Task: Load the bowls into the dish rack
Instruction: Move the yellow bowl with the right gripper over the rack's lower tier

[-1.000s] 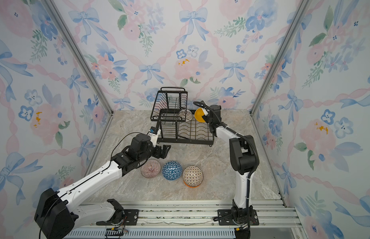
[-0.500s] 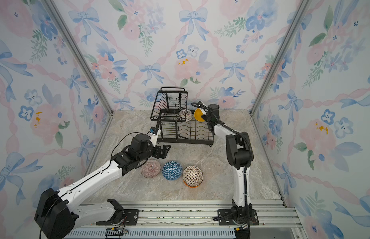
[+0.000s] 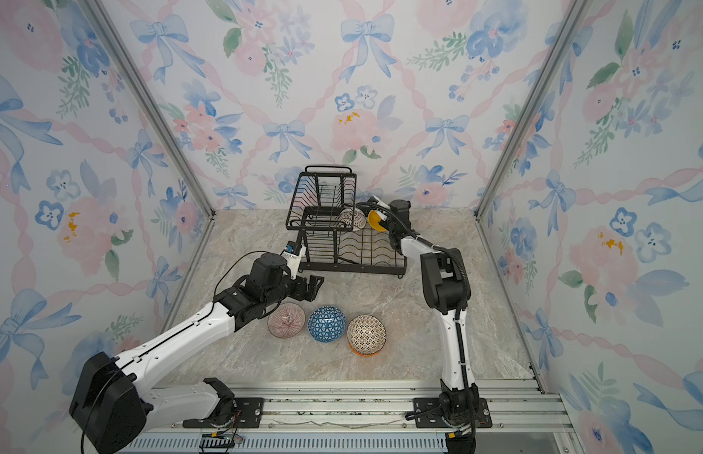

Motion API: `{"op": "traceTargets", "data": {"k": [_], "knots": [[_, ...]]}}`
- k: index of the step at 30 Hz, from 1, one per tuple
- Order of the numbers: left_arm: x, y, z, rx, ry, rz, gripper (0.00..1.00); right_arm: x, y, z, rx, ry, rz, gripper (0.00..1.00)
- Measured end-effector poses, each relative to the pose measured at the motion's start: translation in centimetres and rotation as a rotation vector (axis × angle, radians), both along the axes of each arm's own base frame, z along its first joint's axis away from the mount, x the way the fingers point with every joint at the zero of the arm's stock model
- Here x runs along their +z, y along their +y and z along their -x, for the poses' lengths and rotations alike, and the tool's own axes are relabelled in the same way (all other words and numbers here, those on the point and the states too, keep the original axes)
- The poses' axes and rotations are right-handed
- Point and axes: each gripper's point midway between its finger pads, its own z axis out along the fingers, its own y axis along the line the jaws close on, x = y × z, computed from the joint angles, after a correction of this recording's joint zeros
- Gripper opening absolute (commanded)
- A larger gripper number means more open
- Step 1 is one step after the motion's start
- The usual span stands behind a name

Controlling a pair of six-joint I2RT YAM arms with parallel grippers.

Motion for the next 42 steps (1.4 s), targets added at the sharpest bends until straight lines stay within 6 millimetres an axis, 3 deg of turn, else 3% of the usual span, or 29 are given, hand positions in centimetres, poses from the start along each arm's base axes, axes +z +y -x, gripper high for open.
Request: {"op": "traceTargets", "data": {"k": [22,31,42], "knots": [[-0.4,0.1,-0.2,-0.007,0.015,0.002,0.98,-0.2,0.4,-1.4,-0.061,-0.126,0.169,0.00],[-0.4,0.0,-0.1,-0.010,0.017,0.003,0.98,1.7,-0.1,-1.3,-0.095,-0.230,0.205,0.00],[-0.4,0.0,-0.1,-0.010,0.016,0.004,0.98,2.3,-0.2,-0.9,-0.097,-0.294,0.246,0.00]]}}
